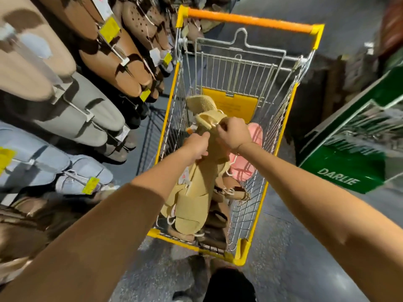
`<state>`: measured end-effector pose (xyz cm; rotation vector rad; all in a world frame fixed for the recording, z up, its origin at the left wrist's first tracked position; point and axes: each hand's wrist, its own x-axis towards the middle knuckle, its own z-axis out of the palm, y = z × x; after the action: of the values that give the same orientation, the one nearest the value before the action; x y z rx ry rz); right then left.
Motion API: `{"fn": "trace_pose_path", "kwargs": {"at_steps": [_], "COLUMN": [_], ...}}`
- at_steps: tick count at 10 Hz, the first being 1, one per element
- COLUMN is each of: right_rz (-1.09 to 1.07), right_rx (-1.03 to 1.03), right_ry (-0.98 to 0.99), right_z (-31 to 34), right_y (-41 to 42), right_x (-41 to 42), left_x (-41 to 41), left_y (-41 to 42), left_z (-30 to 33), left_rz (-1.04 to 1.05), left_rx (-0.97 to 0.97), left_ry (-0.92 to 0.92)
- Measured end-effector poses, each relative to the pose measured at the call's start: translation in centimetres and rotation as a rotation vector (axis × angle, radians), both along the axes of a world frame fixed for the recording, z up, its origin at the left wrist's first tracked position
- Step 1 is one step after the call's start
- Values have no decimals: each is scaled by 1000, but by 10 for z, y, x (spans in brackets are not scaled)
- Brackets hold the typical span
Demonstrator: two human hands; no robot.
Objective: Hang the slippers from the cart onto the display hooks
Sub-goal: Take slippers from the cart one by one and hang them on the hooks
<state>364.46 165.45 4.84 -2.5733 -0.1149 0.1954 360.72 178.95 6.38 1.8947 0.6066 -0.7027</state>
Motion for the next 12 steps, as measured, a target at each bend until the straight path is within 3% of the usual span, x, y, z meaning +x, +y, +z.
{"fn": "trace_pose_path", "kwargs": {"at_steps": [1, 3, 4, 6, 8, 9, 12], "right_rz": [-3, -163, -203, -168, 180, 344, 726], "right_rx": [67, 348, 692, 1411, 1473, 1428, 1344], "right_ry": [-10, 170, 354, 672, 853, 865, 878], "right_z": [27, 88, 121, 221, 309, 342, 425], "right_y": [18, 78, 116, 202, 271, 299, 343], "right_x": [-20, -51, -75, -155, -246, -280, -361], "left_x": [-23, -94, -132, -213, -273, -322, -408], "left_y": [10, 46, 75, 147, 239, 259, 330], "left_z": [12, 62, 83, 116, 148, 211, 308], "left_rz": [15, 17, 133, 727, 863, 932, 989], "left_rx": [-6, -24, -19, 114, 137, 170, 142], "left_ry": [-32, -226, -334, -644, -623, -651, -924]}}
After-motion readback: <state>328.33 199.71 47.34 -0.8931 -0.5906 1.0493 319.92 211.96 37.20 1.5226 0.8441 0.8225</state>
